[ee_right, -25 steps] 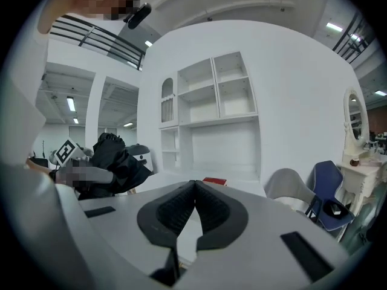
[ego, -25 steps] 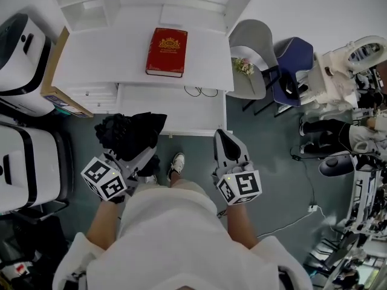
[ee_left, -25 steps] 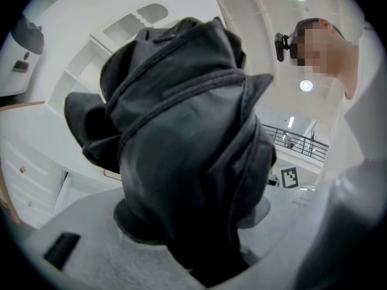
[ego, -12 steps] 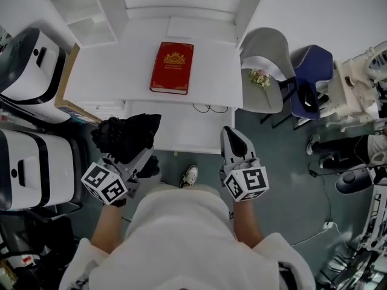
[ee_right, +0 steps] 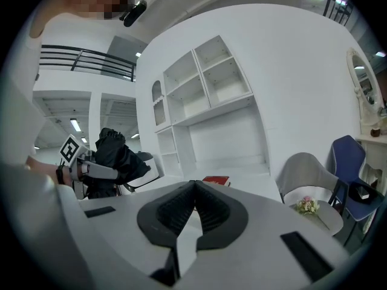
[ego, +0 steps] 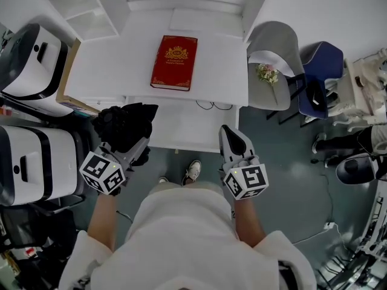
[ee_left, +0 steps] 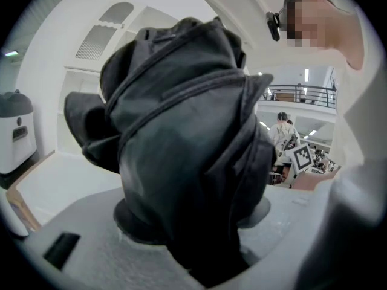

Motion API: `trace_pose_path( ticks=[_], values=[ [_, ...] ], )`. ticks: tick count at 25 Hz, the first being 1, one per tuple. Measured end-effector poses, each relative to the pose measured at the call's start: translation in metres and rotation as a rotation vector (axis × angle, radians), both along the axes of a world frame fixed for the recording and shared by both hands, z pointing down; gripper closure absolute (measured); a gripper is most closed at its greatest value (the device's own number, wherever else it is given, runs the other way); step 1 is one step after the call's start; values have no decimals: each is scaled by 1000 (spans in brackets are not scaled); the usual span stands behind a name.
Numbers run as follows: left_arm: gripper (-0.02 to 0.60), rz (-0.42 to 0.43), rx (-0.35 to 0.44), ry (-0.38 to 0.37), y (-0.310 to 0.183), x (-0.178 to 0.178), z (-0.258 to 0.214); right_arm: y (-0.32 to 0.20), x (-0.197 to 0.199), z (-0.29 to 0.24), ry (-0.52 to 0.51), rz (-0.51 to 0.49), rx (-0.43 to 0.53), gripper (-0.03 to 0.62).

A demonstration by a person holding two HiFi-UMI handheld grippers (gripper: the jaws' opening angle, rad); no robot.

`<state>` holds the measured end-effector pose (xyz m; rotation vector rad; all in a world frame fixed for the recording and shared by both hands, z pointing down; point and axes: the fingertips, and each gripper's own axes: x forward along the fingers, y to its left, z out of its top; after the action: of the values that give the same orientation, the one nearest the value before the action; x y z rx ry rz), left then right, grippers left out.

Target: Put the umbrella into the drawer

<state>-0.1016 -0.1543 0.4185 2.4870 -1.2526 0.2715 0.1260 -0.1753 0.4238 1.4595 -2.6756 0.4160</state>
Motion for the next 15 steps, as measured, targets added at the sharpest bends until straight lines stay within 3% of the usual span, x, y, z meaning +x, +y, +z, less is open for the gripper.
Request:
trace_pose_path(
  ticks=[4, 15],
  values=[
    [308, 41, -6, -72, -15, 5, 10, -4, 1, 9, 6, -2, -19, 592],
    [308, 262, -70, -308, -45, 44, 78, -6, 9, 22, 22, -3, -49, 592]
  ],
)
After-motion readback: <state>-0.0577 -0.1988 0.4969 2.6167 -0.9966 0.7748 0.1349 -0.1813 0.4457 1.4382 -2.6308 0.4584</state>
